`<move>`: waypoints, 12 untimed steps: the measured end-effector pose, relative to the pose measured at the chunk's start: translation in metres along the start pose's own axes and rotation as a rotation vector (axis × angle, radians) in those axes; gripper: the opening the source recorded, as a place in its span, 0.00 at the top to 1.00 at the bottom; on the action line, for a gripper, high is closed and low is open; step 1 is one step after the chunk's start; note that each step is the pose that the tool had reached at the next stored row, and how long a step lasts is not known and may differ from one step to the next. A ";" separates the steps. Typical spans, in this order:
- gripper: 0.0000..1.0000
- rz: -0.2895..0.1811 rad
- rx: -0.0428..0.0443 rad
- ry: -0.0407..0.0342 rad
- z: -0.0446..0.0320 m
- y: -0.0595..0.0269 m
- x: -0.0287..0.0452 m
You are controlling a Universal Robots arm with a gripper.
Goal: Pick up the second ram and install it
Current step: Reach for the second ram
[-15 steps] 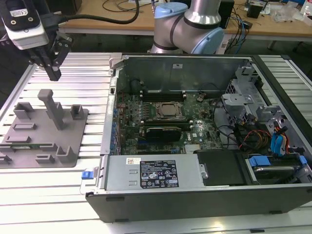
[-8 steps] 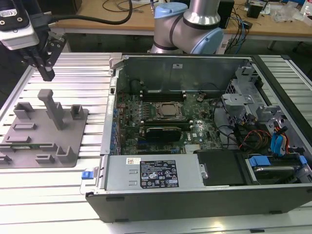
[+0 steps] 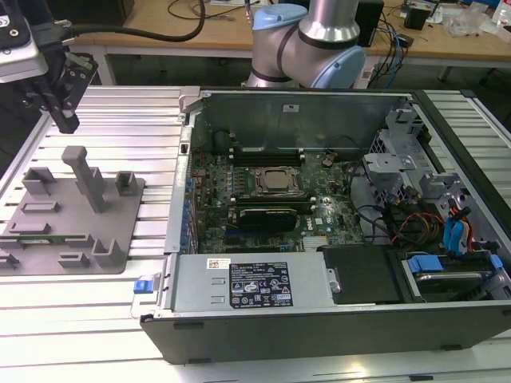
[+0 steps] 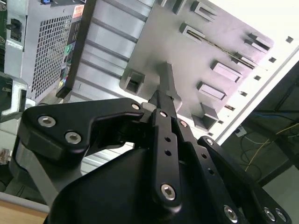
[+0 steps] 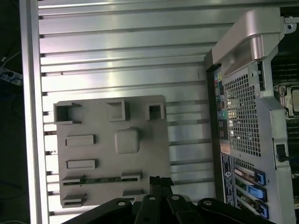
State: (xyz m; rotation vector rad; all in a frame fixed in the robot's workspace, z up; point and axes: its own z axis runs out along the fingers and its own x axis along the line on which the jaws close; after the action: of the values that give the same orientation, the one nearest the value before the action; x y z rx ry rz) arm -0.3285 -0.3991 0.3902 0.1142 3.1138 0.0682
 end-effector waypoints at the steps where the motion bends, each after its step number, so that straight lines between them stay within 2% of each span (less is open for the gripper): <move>1: 0.92 0.000 0.0000 0.0000 0.0010 -0.0006 0.0051; 6: 0.92 0.000 -0.0001 0.0000 0.0052 -0.0023 0.0171; 7: 0.92 0.000 0.0001 0.0000 0.0070 -0.0033 0.0223; 12: 0.92 0.000 0.0000 0.0000 0.0118 -0.0056 0.0356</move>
State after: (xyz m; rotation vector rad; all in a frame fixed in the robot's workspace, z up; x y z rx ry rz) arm -0.3640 -0.4016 0.3774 0.1140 3.1138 0.0682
